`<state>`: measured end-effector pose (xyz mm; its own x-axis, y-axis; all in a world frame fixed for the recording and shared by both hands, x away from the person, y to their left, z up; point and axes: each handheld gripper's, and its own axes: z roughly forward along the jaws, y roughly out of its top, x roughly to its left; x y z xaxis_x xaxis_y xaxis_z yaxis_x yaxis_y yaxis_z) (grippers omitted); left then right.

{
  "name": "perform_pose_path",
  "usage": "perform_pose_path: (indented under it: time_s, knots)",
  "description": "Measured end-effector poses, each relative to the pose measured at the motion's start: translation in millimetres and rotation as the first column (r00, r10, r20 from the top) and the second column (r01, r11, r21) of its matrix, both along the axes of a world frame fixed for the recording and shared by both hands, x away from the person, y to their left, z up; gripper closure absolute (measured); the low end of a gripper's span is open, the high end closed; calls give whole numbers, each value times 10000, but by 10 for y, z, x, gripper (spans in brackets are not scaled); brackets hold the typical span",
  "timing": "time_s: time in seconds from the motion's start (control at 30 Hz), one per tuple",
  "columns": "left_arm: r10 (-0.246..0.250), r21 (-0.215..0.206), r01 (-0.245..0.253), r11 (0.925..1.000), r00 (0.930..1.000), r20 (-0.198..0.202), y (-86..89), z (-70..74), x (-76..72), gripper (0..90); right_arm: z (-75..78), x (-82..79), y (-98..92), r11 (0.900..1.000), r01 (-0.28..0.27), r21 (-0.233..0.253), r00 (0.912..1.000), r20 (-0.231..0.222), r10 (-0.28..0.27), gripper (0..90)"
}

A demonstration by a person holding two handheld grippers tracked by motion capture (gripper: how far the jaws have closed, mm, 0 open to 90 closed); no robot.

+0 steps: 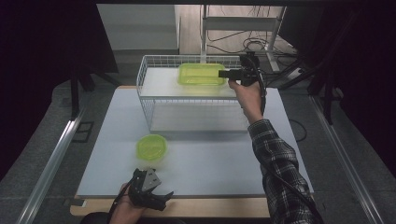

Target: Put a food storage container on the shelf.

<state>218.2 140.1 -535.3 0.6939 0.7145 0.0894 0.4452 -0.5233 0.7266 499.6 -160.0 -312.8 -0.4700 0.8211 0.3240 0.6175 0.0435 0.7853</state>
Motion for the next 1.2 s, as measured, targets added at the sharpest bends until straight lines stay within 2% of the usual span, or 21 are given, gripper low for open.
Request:
perform_pose_path:
  time_s: [0.2,0.43,0.83,1.07,1.2]
  knots:
    - [134,-366,-135,9992,9999,-37,29,19,8,15,40,-43,-46,9995,-324,68,9993,192,323,439]
    - [124,-594,-127,9982,9999,-57,49,30,16,20,69,-148,-78,9959,-869,-256,9946,543,881,325]
    - [270,-926,-272,9953,9996,-38,75,32,25,34,51,-374,-140,9842,-1749,-288,9808,820,1767,224]
    - [365,-1035,-382,9939,9992,-191,82,37,33,36,22,-516,-161,9770,-2085,-446,9717,1037,2121,180]
    - [373,-999,-389,9942,9991,-175,79,37,32,36,-1,-596,-168,9728,-2194,-743,9662,1216,2272,156]
